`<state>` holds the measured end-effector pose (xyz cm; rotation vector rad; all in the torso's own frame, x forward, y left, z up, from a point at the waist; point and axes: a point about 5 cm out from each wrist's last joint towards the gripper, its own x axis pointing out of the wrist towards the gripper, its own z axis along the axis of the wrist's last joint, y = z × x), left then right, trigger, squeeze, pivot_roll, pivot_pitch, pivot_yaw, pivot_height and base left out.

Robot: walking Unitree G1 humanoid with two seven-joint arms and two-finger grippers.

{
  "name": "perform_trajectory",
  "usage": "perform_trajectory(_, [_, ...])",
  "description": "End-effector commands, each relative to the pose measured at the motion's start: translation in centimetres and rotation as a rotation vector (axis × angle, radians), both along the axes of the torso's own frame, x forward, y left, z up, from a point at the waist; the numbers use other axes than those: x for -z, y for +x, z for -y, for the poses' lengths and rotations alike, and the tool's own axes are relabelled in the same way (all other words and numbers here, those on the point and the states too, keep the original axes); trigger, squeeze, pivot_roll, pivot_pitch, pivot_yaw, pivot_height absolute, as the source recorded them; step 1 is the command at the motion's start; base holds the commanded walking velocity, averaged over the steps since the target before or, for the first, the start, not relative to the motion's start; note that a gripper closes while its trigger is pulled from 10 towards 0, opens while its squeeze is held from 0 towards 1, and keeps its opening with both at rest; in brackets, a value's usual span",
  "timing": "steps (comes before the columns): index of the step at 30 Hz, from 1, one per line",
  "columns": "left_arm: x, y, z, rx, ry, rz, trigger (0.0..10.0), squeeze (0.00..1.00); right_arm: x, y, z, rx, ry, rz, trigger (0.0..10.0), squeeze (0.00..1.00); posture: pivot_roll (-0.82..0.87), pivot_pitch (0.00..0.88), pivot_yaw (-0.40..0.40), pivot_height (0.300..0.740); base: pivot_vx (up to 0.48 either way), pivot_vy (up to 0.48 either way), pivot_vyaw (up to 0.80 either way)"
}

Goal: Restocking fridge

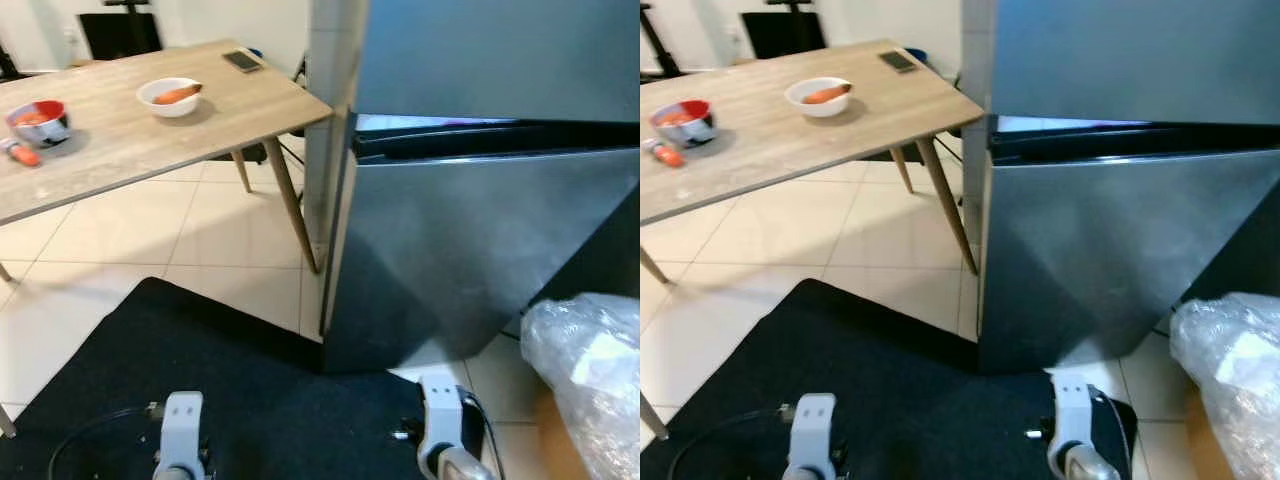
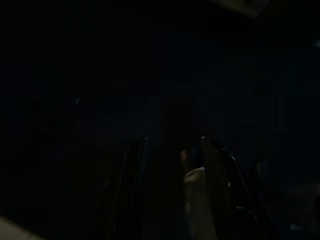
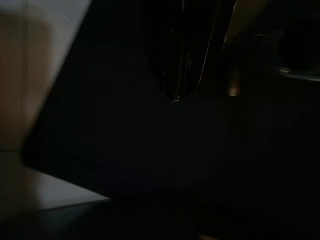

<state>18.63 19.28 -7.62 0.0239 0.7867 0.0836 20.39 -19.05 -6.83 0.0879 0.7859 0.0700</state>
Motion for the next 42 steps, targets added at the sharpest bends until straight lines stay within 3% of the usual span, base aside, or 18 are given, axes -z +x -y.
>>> perform_trajectory(1, [0.3,-0.7,-0.4,-0.003,0.01,-0.029,10.0,0.0,0.1,0.1,-0.8,-0.013,0.01,-0.006,10.0,0.0,-0.07,0.105,-0.015,0.738,0.0,0.0,0.0])
perform_trajectory(22, [-0.2,-0.1,-0.2,0.012,-0.006,0.033,10.0,0.0,0.0,0.1,-0.5,-0.004,-0.004,-0.003,10.0,0.0,-0.07,0.098,-0.011,0.738,0.071,0.0,0.0])
perform_trajectory(42, [-0.5,0.5,0.5,0.065,-0.002,0.056,10.0,0.0,0.1,-0.1,-0.4,0.0,-0.011,-0.003,10.0,0.0,-0.08,0.08,-0.003,0.738,0.252,0.0,0.0])
